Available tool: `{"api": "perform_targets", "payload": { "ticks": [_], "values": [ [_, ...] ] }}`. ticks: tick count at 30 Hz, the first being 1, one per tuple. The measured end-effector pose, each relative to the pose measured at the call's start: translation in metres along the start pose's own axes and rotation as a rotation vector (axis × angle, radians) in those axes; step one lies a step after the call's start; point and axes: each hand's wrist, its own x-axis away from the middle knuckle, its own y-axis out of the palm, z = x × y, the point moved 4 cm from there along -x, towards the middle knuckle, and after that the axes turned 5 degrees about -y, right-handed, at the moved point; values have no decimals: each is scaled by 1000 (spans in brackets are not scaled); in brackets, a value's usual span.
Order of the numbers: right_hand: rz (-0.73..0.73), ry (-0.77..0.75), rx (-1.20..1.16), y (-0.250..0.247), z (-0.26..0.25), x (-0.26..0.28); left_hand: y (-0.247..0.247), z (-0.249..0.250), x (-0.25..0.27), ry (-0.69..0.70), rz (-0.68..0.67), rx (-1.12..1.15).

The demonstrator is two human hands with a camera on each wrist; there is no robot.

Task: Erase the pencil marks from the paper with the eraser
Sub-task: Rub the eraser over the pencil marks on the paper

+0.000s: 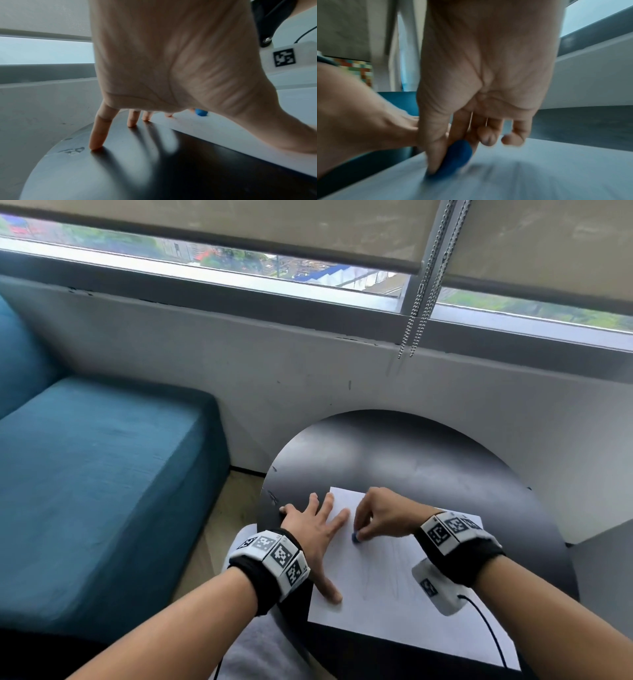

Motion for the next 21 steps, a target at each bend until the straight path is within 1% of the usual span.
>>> {"api": "perform_targets", "payload": {
  "ticks": [2,3,4,7,8,9,12,13,14,15,17,18,19,21],
  "values": [
    [153,29,-50,-6,11,-2,1,0,0,2,4,-1],
    [178,39,-62,-6,12,0,1,1,-1,2,3,0],
    [152,35,-57,-2,9,4,1,1,-1,2,-2,0],
    [-103,7,2,13,-9,12,2,0,-1,-6,-19,3],
    [-128,13,11,11,-10,11,2,0,0,-5,-19,4],
    [-91,18,13,6,-7,8,1,0,-1,-3,-14,5],
    [130,51,-22,-9,7,0,0,0,-1,5,-3,12],
    [160,55,-40,-9,9,1,0,0,-1,7,-6,14],
    [145,57,-53,-6,9,3,1,1,-1,8,-11,10],
    [90,53,-59,-1,7,6,1,1,-1,7,-15,7],
    [-79,64,-71,7,1,11,1,1,-2,3,-18,8],
    [-121,69,-82,7,0,12,0,1,-1,3,-17,9],
    [-103,67,-94,5,3,10,0,1,-1,3,-15,12],
    [41,65,-110,-3,11,6,0,1,-1,2,-12,14]
  ]
}}
